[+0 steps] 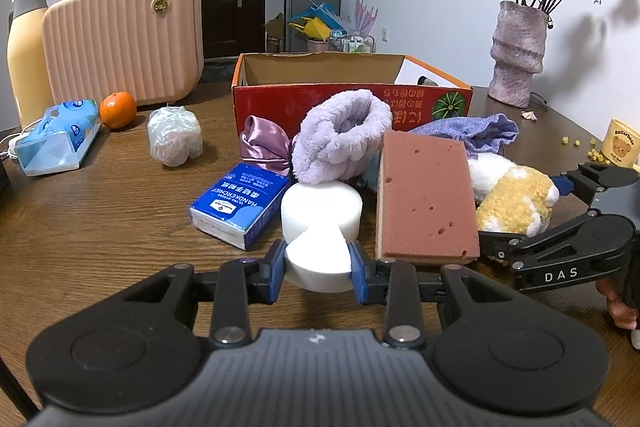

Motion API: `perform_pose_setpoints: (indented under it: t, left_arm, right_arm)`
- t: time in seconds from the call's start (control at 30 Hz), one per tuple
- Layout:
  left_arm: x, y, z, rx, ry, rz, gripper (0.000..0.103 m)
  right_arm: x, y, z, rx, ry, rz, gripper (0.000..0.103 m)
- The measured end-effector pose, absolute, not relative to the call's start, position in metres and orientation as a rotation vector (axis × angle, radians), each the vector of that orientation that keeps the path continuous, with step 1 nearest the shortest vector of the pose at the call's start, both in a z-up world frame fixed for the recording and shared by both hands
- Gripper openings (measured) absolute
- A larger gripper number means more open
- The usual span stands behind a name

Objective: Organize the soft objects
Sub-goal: 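Close the right gripper on the yellow-and-white plush toy and lift it, then carry the plush toy with the right gripper over the cardboard box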

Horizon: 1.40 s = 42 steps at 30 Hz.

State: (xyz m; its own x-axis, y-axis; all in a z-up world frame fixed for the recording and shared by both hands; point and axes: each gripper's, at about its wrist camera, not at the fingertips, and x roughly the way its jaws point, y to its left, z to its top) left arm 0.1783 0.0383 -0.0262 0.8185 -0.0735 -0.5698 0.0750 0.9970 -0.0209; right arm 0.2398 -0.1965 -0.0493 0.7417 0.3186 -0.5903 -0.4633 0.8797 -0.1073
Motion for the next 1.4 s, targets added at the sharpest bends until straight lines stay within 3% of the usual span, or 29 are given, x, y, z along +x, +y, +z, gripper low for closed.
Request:
perform_pose_setpoints:
  t: [1.4]
  left_arm:
    - [0.142,0.040,0.018,-0.030,0.411,-0.075,0.034]
  right_arm:
    - [0.148,-0.212,0.019,-0.112,0.274,0.370,0.094]
